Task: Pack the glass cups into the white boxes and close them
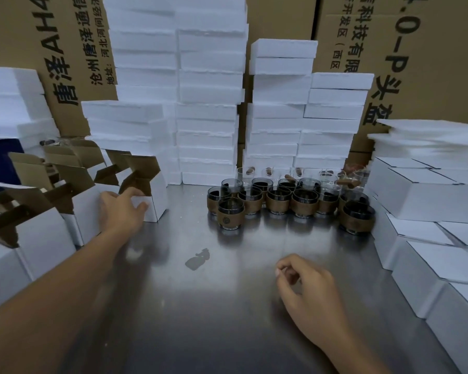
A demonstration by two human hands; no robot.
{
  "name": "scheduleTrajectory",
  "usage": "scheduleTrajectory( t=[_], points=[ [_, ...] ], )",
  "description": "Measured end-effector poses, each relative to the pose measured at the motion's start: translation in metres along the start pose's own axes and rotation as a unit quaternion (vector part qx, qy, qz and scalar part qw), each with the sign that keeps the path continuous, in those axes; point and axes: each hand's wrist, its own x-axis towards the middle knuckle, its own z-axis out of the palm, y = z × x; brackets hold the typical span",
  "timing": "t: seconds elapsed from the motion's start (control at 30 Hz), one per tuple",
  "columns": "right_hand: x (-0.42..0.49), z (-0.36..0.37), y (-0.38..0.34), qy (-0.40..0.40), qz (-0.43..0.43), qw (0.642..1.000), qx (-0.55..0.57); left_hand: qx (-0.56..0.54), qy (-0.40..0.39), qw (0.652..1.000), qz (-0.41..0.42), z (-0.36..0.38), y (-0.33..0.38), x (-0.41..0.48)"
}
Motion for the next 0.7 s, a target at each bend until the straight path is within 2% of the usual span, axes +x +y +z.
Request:
scheduleTrajectory(
  t=[0.23,0.43,0.6,0.7],
  points=[
    [0.000,-0.002,-0.002,-0.015,0.017,1.000,0.016,-0.080,-0.012,0.995,0.053,-0.012,0.011,-0.034],
    [-0.002,-0.004,-0.002,-0.005,0.014,1.000,0.022,-0.189,-0.015,0.975,0.120,-0.024,0.051,-0.093],
    [-0.007,-0.004,0.000,0.021,0.027,0.996,0.080,-0.239,-0.052,0.955,0.166,-0.025,0.087,-0.150],
    [-0.009,-0.005,0.003,0.004,0.034,0.994,0.106,-0.249,-0.073,0.949,0.179,-0.017,0.099,-0.179]
  ],
)
